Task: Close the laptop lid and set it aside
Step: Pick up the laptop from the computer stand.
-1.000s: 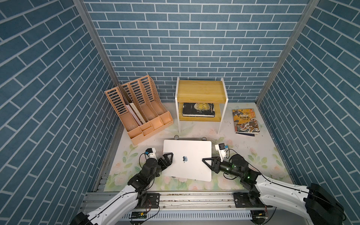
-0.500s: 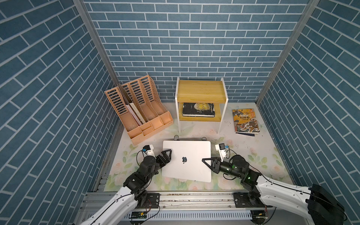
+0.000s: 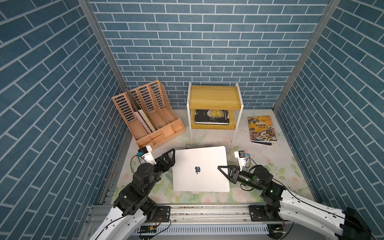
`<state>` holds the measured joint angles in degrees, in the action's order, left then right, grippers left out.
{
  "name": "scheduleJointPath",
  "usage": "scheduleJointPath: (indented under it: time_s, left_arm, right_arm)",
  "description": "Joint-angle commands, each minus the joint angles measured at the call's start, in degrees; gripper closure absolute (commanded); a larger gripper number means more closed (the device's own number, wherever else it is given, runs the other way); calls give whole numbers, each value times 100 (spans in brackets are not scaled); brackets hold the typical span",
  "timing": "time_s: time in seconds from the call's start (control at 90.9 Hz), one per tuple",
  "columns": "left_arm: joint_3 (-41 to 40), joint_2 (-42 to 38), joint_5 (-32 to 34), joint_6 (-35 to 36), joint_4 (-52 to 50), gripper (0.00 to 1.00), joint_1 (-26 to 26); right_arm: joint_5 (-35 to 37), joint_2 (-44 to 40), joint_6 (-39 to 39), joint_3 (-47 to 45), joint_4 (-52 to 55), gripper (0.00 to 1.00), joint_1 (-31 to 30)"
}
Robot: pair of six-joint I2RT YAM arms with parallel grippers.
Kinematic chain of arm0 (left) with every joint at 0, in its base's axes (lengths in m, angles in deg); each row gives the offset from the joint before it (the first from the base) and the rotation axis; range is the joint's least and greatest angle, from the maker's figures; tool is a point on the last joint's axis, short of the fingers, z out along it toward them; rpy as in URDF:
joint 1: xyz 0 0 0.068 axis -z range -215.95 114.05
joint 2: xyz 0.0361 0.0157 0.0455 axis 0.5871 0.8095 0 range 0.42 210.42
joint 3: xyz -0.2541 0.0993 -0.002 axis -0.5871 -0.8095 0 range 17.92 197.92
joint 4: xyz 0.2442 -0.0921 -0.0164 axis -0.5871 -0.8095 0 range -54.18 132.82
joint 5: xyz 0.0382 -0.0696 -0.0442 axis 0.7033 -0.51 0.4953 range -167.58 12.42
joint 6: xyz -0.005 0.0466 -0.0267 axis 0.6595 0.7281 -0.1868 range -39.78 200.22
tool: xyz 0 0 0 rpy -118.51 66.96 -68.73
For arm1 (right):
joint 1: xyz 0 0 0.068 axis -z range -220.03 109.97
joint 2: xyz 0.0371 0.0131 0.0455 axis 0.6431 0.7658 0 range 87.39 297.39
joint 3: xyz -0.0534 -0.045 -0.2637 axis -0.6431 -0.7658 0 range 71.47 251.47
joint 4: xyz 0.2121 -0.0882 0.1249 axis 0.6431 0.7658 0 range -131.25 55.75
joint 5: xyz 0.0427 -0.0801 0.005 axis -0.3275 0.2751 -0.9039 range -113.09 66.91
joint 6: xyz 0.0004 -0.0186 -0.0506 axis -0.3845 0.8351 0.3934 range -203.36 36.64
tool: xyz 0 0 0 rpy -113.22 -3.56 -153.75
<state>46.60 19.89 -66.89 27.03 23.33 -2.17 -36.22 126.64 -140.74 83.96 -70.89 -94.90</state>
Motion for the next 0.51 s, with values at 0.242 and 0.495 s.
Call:
scheduleJointPath:
  time_s: [0.242, 0.495]
  left_arm:
    - [545, -281, 608, 250, -873, 0, 35]
    - [879, -345, 722, 344, -960, 0, 39]
  right_arm:
    - [658, -959, -932, 726, -891, 100, -24]
    - [846, -1423, -994, 1052, -746, 100, -30]
